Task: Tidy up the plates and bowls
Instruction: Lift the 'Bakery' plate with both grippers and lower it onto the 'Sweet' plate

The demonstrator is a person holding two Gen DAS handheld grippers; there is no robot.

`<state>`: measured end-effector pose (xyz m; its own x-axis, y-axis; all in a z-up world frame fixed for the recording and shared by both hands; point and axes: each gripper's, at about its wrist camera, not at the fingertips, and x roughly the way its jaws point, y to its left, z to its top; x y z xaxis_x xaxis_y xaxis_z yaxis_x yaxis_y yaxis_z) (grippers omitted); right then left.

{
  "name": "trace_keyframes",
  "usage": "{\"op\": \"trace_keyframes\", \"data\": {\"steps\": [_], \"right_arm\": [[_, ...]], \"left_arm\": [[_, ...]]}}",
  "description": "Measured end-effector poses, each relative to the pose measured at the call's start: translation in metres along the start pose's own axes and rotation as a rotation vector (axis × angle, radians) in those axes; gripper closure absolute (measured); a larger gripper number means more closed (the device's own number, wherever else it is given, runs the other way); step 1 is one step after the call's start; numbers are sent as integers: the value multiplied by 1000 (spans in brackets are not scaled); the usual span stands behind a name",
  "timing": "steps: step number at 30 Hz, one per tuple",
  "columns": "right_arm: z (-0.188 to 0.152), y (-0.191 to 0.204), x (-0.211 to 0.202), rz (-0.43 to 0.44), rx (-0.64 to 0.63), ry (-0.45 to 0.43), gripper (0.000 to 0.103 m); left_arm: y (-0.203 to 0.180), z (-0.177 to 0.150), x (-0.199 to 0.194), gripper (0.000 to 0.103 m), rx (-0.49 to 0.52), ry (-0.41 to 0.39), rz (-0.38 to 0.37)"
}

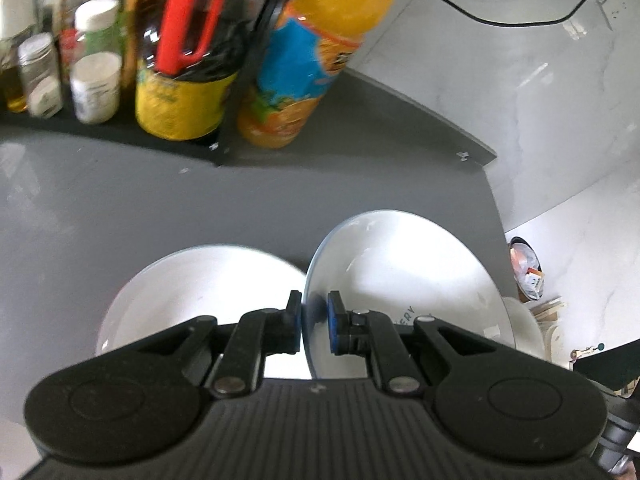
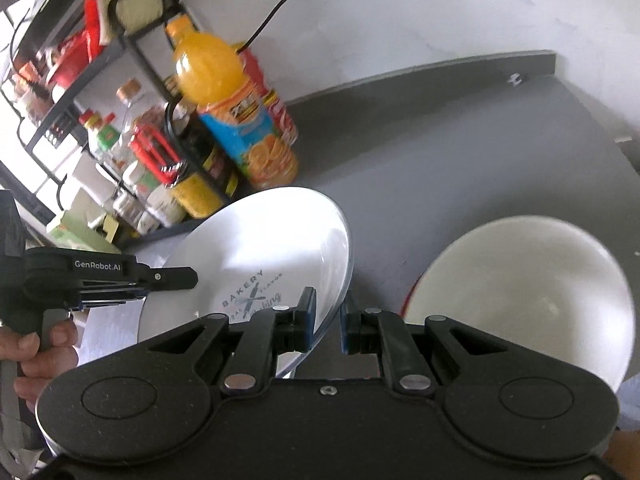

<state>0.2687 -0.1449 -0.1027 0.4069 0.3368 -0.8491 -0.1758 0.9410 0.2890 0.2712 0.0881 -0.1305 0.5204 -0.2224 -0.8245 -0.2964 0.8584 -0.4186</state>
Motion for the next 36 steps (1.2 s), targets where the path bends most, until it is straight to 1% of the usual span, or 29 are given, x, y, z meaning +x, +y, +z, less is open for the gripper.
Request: {"op": "trace_keyframes", "data": {"steps": [8, 13, 18, 24, 30, 36], "right_arm": [[-23, 20, 18, -11, -26, 52, 91], [-36, 30, 31, -38, -55, 81, 91], [-43, 33, 43, -46, -50, 104, 91], [-45, 41, 52, -52, -80, 117, 91], [-48, 50, 63, -58, -111, 137, 91], [-54, 54, 69, -85, -145, 138, 91]], "left_arm": [[35, -21, 2, 92, -39, 26, 25], [54, -30, 12, 92, -74, 52, 41], [68, -36, 20, 91, -93, 69, 57], [78, -39, 25, 90, -107, 70, 74], [85, -41, 29, 88, -109, 77, 111], [83, -42, 30, 88, -95, 73, 139]]}}
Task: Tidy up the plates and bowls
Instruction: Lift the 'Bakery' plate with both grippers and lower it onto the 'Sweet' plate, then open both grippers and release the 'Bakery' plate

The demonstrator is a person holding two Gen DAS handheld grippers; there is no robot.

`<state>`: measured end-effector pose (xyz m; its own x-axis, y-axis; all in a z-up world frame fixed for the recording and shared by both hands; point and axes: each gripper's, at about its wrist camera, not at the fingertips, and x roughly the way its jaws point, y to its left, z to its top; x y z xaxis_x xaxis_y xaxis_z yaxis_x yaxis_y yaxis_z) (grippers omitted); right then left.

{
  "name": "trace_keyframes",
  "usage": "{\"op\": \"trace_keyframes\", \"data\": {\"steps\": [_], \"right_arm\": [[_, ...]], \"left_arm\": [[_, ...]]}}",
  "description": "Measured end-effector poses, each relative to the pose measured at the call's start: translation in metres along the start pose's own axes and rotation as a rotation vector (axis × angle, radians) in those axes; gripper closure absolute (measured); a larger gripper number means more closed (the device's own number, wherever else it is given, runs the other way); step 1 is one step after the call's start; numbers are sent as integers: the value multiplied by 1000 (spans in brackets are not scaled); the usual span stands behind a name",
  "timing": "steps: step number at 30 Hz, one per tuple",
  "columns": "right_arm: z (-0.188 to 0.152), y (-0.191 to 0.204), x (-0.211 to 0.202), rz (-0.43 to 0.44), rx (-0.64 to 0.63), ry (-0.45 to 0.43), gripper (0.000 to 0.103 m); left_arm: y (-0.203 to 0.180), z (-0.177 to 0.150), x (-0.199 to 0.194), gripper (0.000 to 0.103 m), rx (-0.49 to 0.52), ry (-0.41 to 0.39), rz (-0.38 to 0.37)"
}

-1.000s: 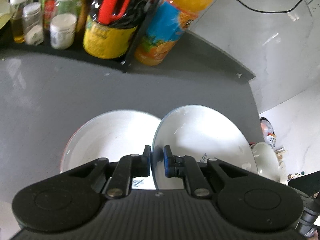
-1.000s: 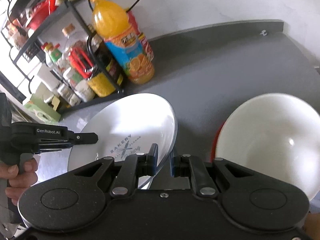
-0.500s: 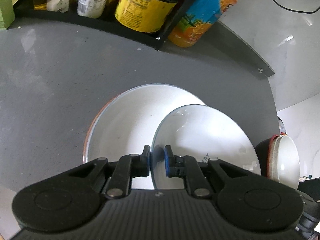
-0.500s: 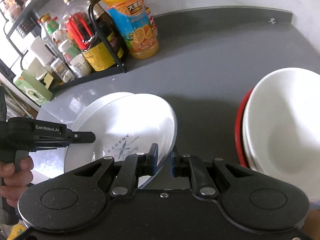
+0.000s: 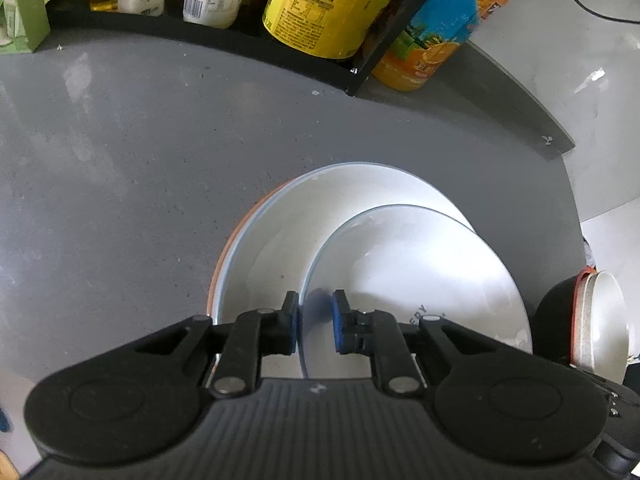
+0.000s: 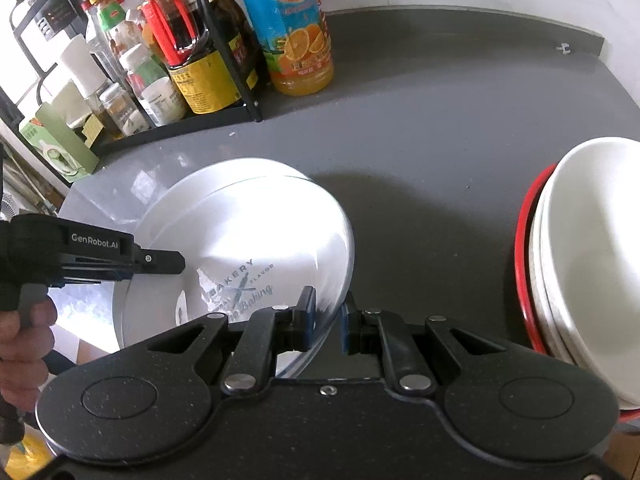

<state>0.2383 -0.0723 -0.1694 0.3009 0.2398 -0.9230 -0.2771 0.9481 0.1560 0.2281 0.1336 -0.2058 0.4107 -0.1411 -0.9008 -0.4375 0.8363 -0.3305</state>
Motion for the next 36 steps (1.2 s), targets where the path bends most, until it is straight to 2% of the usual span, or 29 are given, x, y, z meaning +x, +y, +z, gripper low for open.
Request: {"op": "trace_keyframes", "data": {"steps": [5, 13, 16, 18, 22, 25, 27, 29, 34, 36], "right_arm": [[0, 0, 4, -12, 9, 1, 92], [-1, 7, 14, -28, -27, 14, 87], [-2, 9, 21, -34, -25, 29, 80], [-3, 11, 24, -42, -22, 31, 71], [-2, 14, 26, -59, -10, 39, 69], [-1, 13, 15, -47, 6, 14, 66], [0, 12, 6, -45, 14, -8, 58], [0, 10, -4, -46, 27, -23, 58], [-1, 4, -34, -29, 58, -58, 56], [-1, 1, -45, -26, 69, -71, 48]], "left_arm": [[-5, 3, -8, 88, 38, -16, 60], [1, 5, -26, 88, 25, -24, 77], [4, 3, -35, 88, 6, -23, 67], [7, 1, -40, 88, -2, -30, 68], [8, -4, -45, 87, -10, -27, 75], [7, -6, -50, 78, -2, -31, 81], [5, -9, -52, 62, 7, -44, 73], [4, -11, -53, 55, 10, -53, 73], [-6, -13, -55, 49, 10, -52, 53], [-14, -13, -58, 43, 22, -54, 50]]}}
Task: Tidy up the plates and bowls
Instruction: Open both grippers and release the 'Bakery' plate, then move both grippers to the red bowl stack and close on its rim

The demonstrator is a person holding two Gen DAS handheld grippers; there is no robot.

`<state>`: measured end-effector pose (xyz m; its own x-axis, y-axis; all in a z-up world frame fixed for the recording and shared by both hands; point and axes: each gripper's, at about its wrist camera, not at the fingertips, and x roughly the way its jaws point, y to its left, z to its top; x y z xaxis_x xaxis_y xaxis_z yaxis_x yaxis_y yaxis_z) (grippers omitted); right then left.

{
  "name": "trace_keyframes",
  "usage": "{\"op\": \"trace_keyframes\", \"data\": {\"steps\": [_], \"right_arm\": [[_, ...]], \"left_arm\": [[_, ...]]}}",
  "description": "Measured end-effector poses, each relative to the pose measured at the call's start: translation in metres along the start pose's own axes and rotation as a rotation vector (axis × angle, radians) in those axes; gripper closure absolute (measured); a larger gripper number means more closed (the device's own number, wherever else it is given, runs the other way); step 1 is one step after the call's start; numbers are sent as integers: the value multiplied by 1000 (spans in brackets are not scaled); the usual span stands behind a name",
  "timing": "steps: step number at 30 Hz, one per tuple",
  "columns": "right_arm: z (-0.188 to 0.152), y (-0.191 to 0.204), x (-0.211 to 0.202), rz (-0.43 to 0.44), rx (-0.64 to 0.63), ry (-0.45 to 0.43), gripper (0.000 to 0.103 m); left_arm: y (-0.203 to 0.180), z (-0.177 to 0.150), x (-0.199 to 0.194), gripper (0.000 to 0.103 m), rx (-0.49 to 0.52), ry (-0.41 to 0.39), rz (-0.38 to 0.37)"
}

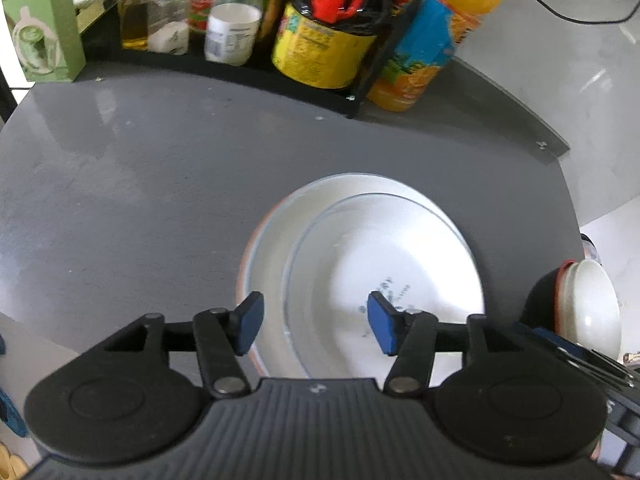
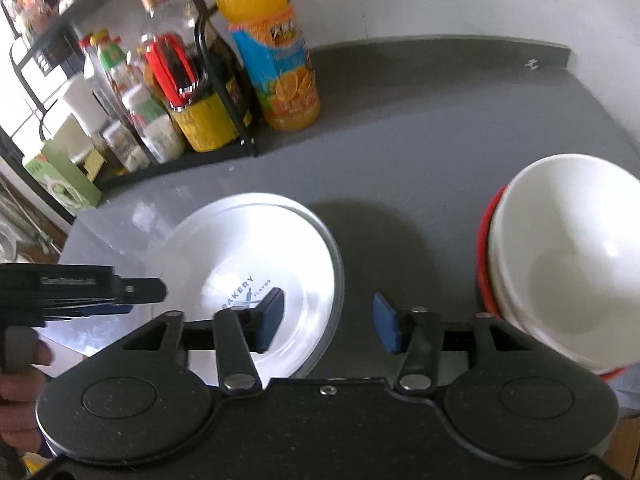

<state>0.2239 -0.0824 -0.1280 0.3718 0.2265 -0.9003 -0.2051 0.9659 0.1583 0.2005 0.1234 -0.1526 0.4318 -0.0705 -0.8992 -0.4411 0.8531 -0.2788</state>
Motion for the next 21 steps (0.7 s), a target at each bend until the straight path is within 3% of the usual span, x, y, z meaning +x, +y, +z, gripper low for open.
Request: {"op": "trace_keyframes", "data": {"steps": [3, 6, 12, 21], "right_arm": [[3, -11, -21, 16, 26, -26, 46], [7, -26, -40, 7, 50, -57, 39], [12, -66, -66, -27, 100, -91, 39], [10, -134, -88, -59, 191, -119, 38]], "left_arm": [[-15, -1, -7, 30, 8, -17, -1], [-35, -2, -13, 26, 27, -31, -22], [-81, -3, -20, 24, 70, -50, -64], [-147, -15, -7, 24, 129, -17, -92]]}}
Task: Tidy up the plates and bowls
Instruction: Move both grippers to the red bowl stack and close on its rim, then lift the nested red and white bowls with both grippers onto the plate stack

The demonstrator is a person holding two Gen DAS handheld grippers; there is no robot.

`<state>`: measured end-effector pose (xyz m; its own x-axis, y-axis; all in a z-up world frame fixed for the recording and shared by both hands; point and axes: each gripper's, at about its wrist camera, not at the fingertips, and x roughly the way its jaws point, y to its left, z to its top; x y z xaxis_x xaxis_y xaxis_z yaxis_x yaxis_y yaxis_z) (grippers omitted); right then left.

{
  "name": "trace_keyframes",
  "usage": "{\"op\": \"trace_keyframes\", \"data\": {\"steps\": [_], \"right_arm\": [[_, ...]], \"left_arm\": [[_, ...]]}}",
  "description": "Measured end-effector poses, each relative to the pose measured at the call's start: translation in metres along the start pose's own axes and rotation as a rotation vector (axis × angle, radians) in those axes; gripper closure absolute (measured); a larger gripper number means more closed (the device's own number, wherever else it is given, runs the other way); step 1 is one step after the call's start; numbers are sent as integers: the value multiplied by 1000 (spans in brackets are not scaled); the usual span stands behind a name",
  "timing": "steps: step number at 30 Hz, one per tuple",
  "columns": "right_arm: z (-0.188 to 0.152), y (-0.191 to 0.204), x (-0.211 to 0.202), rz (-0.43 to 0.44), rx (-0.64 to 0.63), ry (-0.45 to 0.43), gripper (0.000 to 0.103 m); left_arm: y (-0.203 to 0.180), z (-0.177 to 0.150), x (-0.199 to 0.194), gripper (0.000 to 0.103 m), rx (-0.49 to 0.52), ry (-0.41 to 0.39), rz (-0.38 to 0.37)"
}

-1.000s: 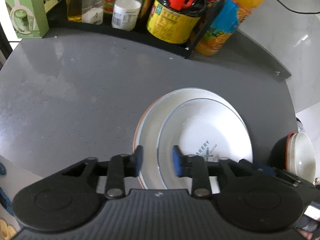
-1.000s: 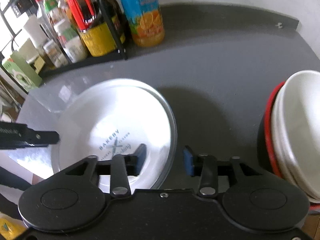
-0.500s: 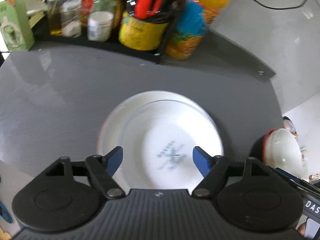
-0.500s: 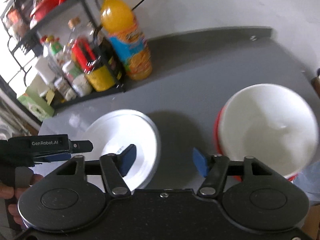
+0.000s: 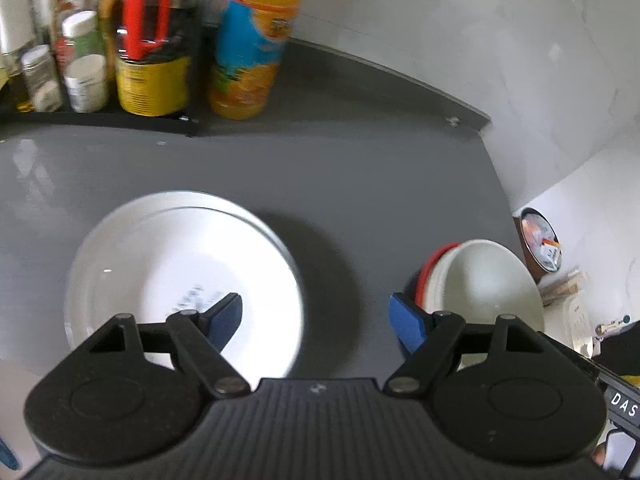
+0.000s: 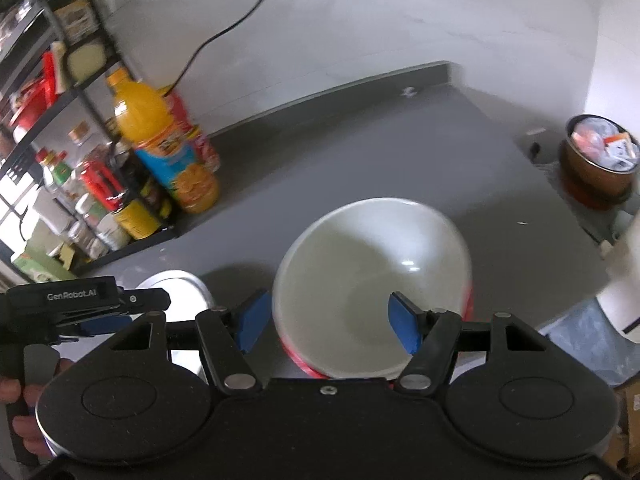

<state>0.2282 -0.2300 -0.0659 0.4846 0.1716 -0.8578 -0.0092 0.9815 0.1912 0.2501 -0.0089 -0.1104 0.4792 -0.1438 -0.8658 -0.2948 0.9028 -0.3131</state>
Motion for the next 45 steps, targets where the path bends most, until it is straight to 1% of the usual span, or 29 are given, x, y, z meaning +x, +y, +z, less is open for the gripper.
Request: {"op": "trace_keyframes", "data": {"steps": [10, 15, 18, 21, 25, 27, 31, 33, 34, 35, 38, 40, 42, 43, 44, 45], "right_arm": [[8, -47, 12, 16, 25, 46, 39], [10, -70, 23, 28, 21, 78, 39], [12, -81, 32, 35, 24, 99, 39], [14, -91, 41, 45, 26, 119, 39], [16, -99, 53, 65, 35, 151, 39], [15, -100, 60, 71, 29, 166, 39], [16, -103, 70, 77, 23, 190, 41], [16, -105, 74, 79, 28, 199, 46], [15, -105, 76, 80, 24, 206, 48], [15, -106, 77, 86, 22, 214, 50], [13, -108, 80, 106, 29, 230, 53], [12, -107, 81, 115, 31, 234, 56], [11, -105, 82, 115, 21, 233, 58], [10, -105, 84, 119, 22, 236, 60], [10, -105, 85, 128, 25, 241, 65], [9, -105, 86, 127, 22, 242, 66]], "left_arm": [[-49, -15, 26, 24, -4, 35, 8], [-65, -22, 42, 24, -11, 51, 21], [-71, -24, 53, 25, -37, 62, 24], [-76, -25, 63, 27, -59, 82, 34], [-85, -25, 73, 30, -60, 88, 51], [-86, -25, 78, 33, -75, 98, 63], [-86, -27, 89, 39, -112, 121, 58], [-85, -27, 96, 50, -140, 141, 49], [-84, -27, 99, 53, -158, 149, 47], [-84, -28, 102, 59, -169, 155, 44], [-86, -30, 105, 68, -180, 160, 32], [-86, -32, 108, 69, -184, 168, 36], [-84, -33, 112, 74, -206, 178, 39], [-83, -34, 114, 76, -218, 178, 43], [-81, -35, 115, 78, -230, 178, 45], [-79, -35, 115, 78, -242, 174, 39]]}}
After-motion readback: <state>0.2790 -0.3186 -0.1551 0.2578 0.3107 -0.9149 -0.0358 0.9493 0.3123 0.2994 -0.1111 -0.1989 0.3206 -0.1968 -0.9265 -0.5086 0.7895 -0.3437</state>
